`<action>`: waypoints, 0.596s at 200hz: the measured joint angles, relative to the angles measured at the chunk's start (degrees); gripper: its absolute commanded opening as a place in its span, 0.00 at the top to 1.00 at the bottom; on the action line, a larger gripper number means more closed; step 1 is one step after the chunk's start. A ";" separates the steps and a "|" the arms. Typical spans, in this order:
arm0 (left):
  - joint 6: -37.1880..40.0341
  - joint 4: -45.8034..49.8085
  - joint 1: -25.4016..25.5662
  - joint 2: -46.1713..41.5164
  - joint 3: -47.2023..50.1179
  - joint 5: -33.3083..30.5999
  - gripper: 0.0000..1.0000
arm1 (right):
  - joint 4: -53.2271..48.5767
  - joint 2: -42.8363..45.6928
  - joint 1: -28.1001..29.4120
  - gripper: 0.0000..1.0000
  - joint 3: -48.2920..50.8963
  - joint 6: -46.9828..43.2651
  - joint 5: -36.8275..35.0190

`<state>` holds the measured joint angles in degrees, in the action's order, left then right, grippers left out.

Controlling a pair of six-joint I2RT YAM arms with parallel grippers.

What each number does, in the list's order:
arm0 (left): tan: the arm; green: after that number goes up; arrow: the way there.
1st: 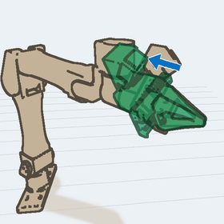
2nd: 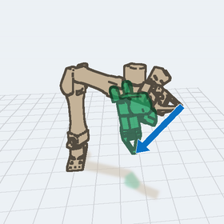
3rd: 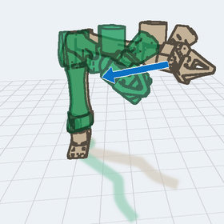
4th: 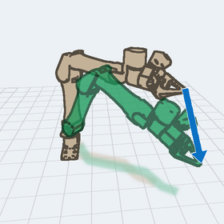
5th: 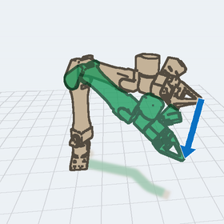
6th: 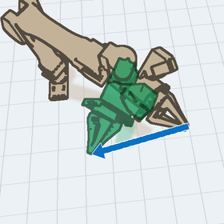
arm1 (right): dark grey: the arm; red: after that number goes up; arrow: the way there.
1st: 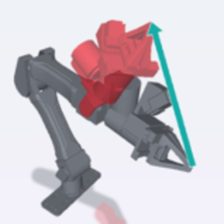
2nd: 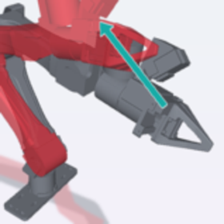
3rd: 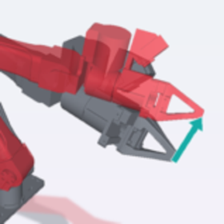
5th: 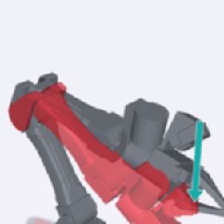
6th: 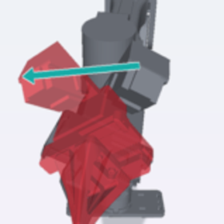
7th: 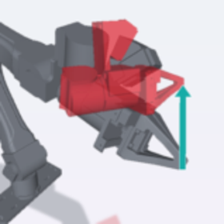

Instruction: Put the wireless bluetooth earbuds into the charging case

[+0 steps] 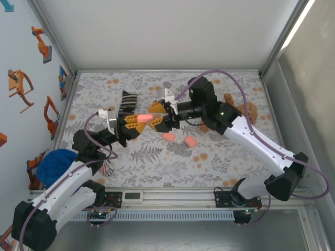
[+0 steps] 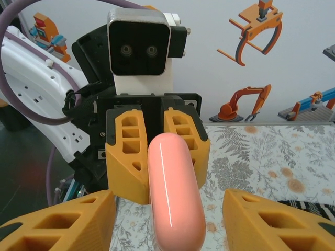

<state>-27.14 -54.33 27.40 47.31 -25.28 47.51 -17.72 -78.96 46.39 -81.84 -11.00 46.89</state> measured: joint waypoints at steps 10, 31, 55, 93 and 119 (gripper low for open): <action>0.07 0.02 0.00 0.00 0.00 -0.13 1.00 | 0.00 0.00 0.00 0.48 0.28 0.02 0.04; 0.15 0.07 0.00 0.00 0.00 -0.26 1.00 | 0.00 -0.07 0.09 0.52 0.50 0.17 0.02; 0.37 0.22 0.02 0.00 0.00 -0.39 1.00 | 0.02 -0.15 0.33 0.55 0.63 0.50 0.04; 0.55 0.35 0.33 0.00 0.00 -0.46 1.00 | 0.15 -0.59 0.42 0.66 0.79 1.14 -0.02; 0.72 0.44 0.39 0.00 0.00 -0.31 1.00 | 0.94 -0.72 0.39 0.77 1.18 2.54 -0.35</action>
<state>-26.41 -53.89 27.79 47.31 -25.28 47.20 -16.78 -79.68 46.78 -80.66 -8.47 46.54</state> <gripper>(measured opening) 0.216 0.266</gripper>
